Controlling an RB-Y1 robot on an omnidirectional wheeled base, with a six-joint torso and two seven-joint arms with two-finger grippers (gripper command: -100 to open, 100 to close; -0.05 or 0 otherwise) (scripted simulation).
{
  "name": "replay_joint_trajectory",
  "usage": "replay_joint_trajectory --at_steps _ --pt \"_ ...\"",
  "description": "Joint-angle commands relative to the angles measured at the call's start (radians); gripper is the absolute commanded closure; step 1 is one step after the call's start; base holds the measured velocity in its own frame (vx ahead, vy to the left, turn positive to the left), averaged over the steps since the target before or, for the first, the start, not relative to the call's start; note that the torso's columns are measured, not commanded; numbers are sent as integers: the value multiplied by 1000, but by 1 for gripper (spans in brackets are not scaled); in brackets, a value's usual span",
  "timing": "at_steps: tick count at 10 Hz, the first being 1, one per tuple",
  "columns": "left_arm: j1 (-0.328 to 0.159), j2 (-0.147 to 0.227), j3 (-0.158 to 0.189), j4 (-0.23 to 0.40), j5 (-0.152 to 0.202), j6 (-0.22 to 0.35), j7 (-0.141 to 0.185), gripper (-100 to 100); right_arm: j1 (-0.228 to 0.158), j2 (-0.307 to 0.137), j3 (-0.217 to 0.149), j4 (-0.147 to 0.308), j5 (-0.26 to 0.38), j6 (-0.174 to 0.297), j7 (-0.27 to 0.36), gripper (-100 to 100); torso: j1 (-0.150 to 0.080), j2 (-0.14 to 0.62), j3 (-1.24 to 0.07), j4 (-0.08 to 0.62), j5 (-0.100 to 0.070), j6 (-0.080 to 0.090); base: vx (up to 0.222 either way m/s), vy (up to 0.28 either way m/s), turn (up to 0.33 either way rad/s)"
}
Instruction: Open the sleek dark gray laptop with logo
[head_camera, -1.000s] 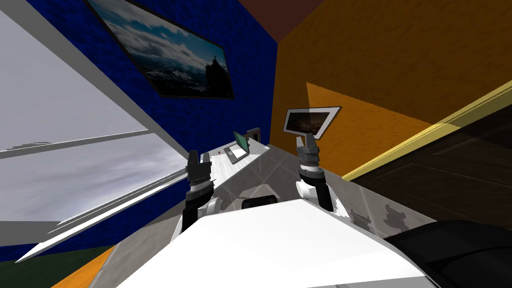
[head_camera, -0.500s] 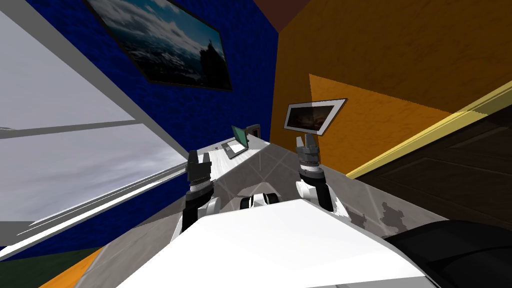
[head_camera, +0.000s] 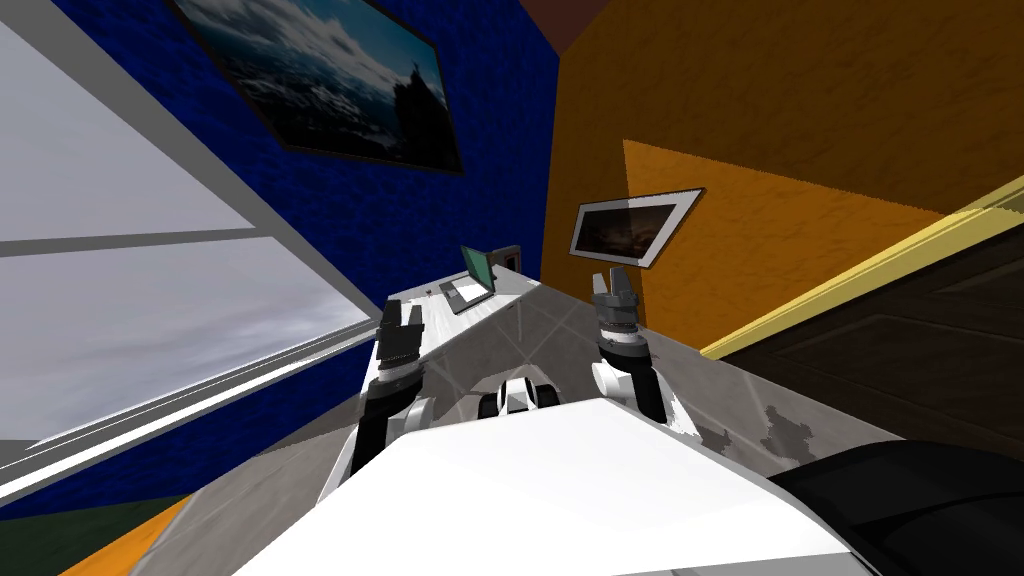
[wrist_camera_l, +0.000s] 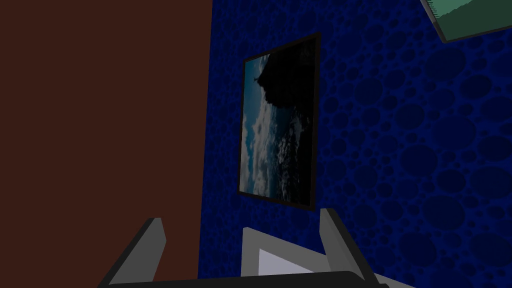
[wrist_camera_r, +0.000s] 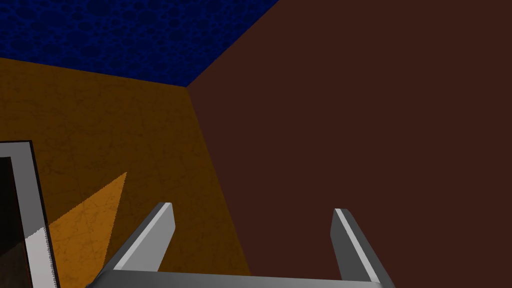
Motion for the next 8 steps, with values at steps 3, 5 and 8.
replay_joint_trajectory --at_steps 3,5,8 --pt "-22 104 45 -3 33 108 3 -100 0 0 0 0 0 0 0 0 0 2 1 1 0 0 83 -98 51" --pt "-28 121 58 -6 43 138 4 -100 0 0 0 0 0 0 0 0 1 1 1 1 0 0 85 -89 39" --pt "-47 163 103 -15 76 227 8 -100 0 0 0 0 0 0 0 0 0 2 1 1 0 0 89 -96 61"
